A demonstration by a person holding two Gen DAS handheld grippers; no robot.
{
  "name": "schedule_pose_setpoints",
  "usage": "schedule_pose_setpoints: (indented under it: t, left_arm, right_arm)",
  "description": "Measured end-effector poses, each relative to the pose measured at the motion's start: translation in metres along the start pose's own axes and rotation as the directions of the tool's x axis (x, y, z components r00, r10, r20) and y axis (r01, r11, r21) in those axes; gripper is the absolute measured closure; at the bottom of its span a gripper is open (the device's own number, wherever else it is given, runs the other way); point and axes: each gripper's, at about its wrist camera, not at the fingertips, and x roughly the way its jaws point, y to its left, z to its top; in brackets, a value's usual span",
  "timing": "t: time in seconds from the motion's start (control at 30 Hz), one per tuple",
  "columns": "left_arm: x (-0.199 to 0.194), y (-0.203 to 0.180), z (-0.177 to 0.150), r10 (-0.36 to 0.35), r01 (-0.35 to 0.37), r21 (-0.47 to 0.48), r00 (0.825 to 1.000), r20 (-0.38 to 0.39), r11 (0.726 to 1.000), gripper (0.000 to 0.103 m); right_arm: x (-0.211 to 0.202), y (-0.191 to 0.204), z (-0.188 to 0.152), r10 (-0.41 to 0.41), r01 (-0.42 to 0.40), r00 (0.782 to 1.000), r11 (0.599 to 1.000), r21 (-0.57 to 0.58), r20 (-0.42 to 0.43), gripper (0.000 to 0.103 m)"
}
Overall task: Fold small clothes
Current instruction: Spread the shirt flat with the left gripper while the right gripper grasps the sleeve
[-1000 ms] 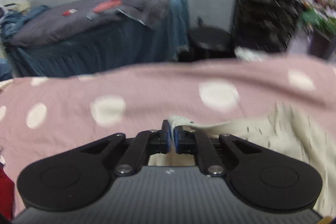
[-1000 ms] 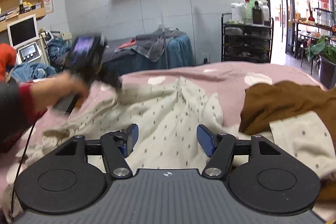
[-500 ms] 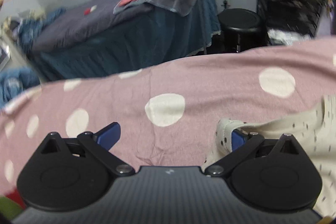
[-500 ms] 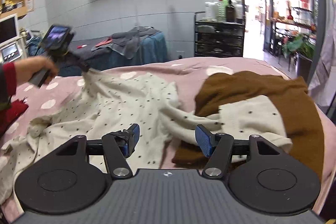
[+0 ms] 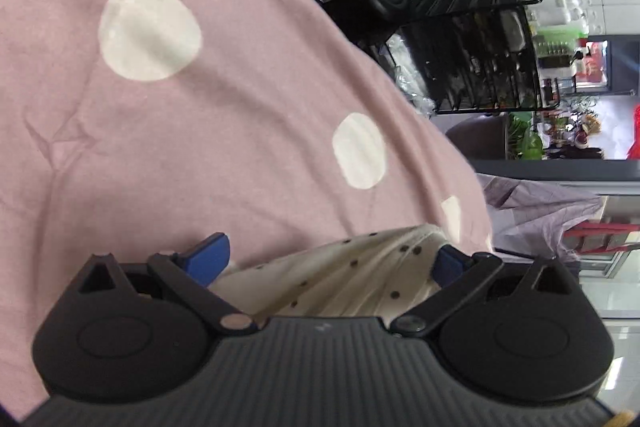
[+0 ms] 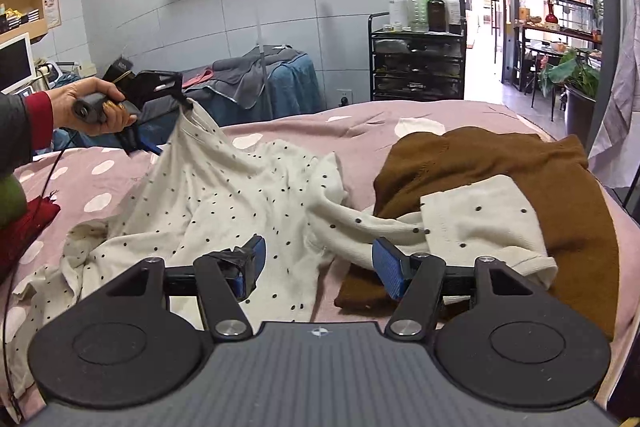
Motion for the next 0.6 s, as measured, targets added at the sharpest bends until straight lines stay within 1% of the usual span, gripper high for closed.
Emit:
schedule_pose_setpoints:
  t: [0.03,0.07,0.1,0.13,0.17,0.2,0.23,0.27,0.3,0.33,0.37,0.4,0.43,0.47,0.5,0.53,0.57,0.6]
  left_arm:
    - [-0.007,-0.001,-0.003,0.072,-0.073,0.033,0.996,0.053,0.997,0.0]
    - [-0.013,0.0,-0.005,0.076,-0.079,0.035,0.994,0.082,0.996,0.0]
    - [-0.017,0.007,-0.006,0.008,-0.008,0.003,0.997,0.074,1.0,0.0]
    - [-0.019,0.015,-0.003,-0.061,0.063,-0.045,0.997,0.046,0.997,0.0]
    - [-0.022,0.02,-0.002,-0.104,0.106,-0.087,0.994,0.032,0.991,0.0]
    - [-0.028,0.022,-0.001,-0.119,0.124,-0.104,0.992,0.052,0.987,0.0]
    - [-0.038,0.021,-0.002,-0.111,0.12,-0.088,0.989,0.1,0.989,0.0]
    - [-0.046,0.017,-0.004,-0.077,0.084,-0.043,0.987,0.142,0.996,0.0]
    - [-0.051,0.011,-0.007,-0.015,0.013,0.016,0.987,0.16,1.0,0.0]
    - [-0.053,0.004,-0.013,0.075,-0.09,0.086,0.984,0.161,0.992,0.0]
    - [-0.052,-0.003,-0.022,0.183,-0.21,0.162,0.969,0.166,0.964,0.0]
    - [-0.051,-0.01,-0.033,0.272,-0.31,0.238,0.945,0.181,0.92,0.0]
    - [-0.05,-0.01,-0.049,0.312,-0.36,0.301,0.929,0.198,0.883,0.0]
    - [-0.051,-0.005,-0.068,0.315,-0.371,0.352,0.926,0.207,0.859,0.0]
    - [-0.052,0.004,-0.085,0.297,-0.352,0.374,0.934,0.197,0.858,0.0]
    - [-0.054,0.016,-0.099,0.265,-0.315,0.368,0.947,0.179,0.875,0.0]
    - [-0.057,0.03,-0.113,0.234,-0.28,0.347,0.957,0.17,0.895,0.004]
    - [-0.06,0.044,-0.125,0.215,-0.258,0.323,0.963,0.164,0.911,0.01]
  right_arm:
    - [0.0,0.001,-0.001,-0.001,0.001,1.0,1.0,0.0,0.0,0.005]
    - [0.002,0.001,-0.001,0.002,-0.001,1.0,1.0,0.002,-0.004,0.004]
    - [0.003,0.002,-0.002,0.003,-0.003,1.0,1.0,0.003,-0.011,0.004]
    - [0.005,0.003,-0.003,0.002,-0.002,1.0,1.0,0.004,-0.02,0.004]
    - [0.006,0.004,-0.003,0.003,-0.003,1.0,1.0,0.008,-0.024,0.004]
    - [0.007,0.005,-0.003,0.01,-0.01,1.0,1.0,0.012,-0.026,0.004]
    - [0.007,0.007,-0.003,0.016,-0.016,1.0,1.0,0.014,-0.024,0.004]
    - [0.006,0.008,-0.003,0.018,-0.018,1.0,1.0,0.014,-0.018,0.004]
    - [0.004,0.01,-0.003,0.02,-0.019,1.0,1.0,0.011,-0.006,0.004]
    - [0.003,0.011,-0.003,0.022,-0.022,1.0,1.0,0.003,0.003,0.004]
    - [0.001,0.012,-0.003,0.022,-0.022,1.0,1.0,-0.005,0.008,0.003]
    - [0.001,0.013,-0.003,0.021,-0.021,1.0,1.0,-0.013,0.011,0.001]
    - [0.0,0.014,-0.004,0.021,-0.021,1.0,1.0,-0.016,0.013,0.001]
    - [-0.001,0.013,-0.005,0.024,-0.024,1.0,1.0,-0.016,0.014,0.001]
    - [-0.001,0.012,-0.006,0.026,-0.026,1.0,1.0,-0.011,0.012,0.001]
    - [0.0,0.011,-0.008,0.025,-0.025,1.0,1.0,-0.002,0.004,0.001]
    - [0.002,0.01,-0.009,0.026,-0.026,1.0,1.0,0.009,-0.008,0.001]
    - [0.004,0.009,-0.011,0.031,-0.031,0.999,0.999,0.025,-0.021,0.001]
